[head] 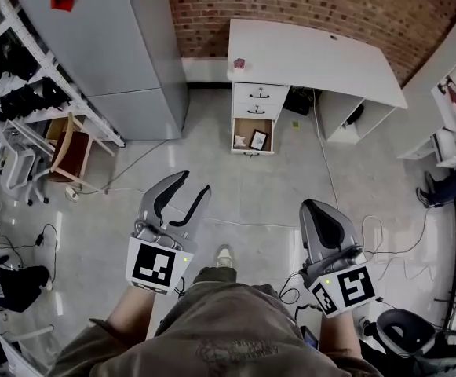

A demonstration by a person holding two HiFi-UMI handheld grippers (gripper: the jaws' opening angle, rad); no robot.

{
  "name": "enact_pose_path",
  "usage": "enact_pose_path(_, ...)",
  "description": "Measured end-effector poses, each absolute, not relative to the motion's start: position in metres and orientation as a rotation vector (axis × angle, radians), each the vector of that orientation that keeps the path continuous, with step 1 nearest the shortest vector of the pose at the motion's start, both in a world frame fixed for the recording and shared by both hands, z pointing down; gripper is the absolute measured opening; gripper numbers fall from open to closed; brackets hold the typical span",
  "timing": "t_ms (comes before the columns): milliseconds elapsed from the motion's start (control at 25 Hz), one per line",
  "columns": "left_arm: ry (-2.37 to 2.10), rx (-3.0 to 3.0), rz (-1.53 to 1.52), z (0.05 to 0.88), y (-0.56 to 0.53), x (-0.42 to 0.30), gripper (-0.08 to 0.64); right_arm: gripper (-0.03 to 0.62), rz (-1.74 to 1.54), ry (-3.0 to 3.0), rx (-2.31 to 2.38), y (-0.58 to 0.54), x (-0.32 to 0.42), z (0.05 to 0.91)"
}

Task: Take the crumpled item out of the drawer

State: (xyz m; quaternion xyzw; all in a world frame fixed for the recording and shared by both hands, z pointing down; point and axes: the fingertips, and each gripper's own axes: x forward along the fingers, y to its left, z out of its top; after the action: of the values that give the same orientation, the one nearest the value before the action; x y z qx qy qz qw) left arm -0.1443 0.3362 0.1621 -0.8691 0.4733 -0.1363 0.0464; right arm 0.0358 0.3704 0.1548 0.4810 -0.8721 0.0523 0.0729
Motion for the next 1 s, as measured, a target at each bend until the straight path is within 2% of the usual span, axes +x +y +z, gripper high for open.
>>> enact_pose_path(480,1.411,-2.704,-0.444,0.179,0.237,-0.150,0.152,0.028,0.198,-2.541,1.489,0.276,0.039,0.170)
enact_pose_path(1000,1.484,-2.674,-0.562,0.196,0.123,-0.094,0.152,0.028,0.315,-2.629,1.374,0.145,0.088,0.190)
